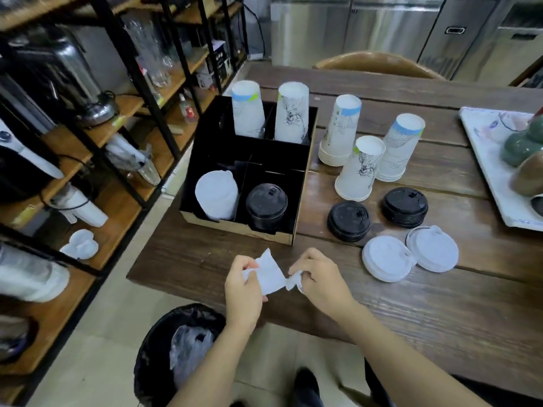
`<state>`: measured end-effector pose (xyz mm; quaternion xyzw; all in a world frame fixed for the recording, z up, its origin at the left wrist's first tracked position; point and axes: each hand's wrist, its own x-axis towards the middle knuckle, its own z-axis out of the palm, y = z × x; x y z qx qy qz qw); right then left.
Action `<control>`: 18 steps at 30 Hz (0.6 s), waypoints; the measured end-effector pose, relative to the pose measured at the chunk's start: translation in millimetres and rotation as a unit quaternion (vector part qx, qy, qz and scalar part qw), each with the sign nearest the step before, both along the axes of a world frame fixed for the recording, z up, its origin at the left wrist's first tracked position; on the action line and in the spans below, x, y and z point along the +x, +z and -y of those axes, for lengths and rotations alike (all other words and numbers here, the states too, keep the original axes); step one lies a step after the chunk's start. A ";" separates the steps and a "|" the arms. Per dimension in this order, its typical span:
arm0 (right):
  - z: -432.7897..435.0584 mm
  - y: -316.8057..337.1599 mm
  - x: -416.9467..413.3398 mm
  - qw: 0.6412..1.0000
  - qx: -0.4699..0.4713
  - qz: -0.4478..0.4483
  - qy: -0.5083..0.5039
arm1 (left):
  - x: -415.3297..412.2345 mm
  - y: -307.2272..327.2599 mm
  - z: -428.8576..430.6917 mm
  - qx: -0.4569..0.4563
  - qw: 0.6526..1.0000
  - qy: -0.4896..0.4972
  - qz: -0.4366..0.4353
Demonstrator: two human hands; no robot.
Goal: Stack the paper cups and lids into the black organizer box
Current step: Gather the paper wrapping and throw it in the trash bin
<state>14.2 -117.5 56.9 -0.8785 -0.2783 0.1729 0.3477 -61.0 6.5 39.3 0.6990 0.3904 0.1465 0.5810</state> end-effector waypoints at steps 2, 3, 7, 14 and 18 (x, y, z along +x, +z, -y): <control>-17.7 2.8 -13.8 1.000 -0.010 -0.025 -0.004 | -17.0 1.8 -14.7 -0.012 1.000 0.013 0.002; -27.8 3.7 -21.6 0.999 -0.008 -0.043 -0.007 | -27.5 3.3 -23.6 -0.020 1.000 0.022 0.008; -77.5 5.8 -62.9 0.995 0.025 -0.098 -0.024 | -80.6 3.7 -65.7 -0.058 0.995 0.081 0.017; -168.3 -25.5 -142.0 0.985 -0.004 -0.110 0.132 | -189.2 -25.6 -138.0 -0.082 0.979 0.180 -0.057; -203.7 -56.1 -169.5 0.983 -0.066 -0.130 0.110 | -234.7 -43.4 -163.4 -0.082 0.970 0.222 -0.047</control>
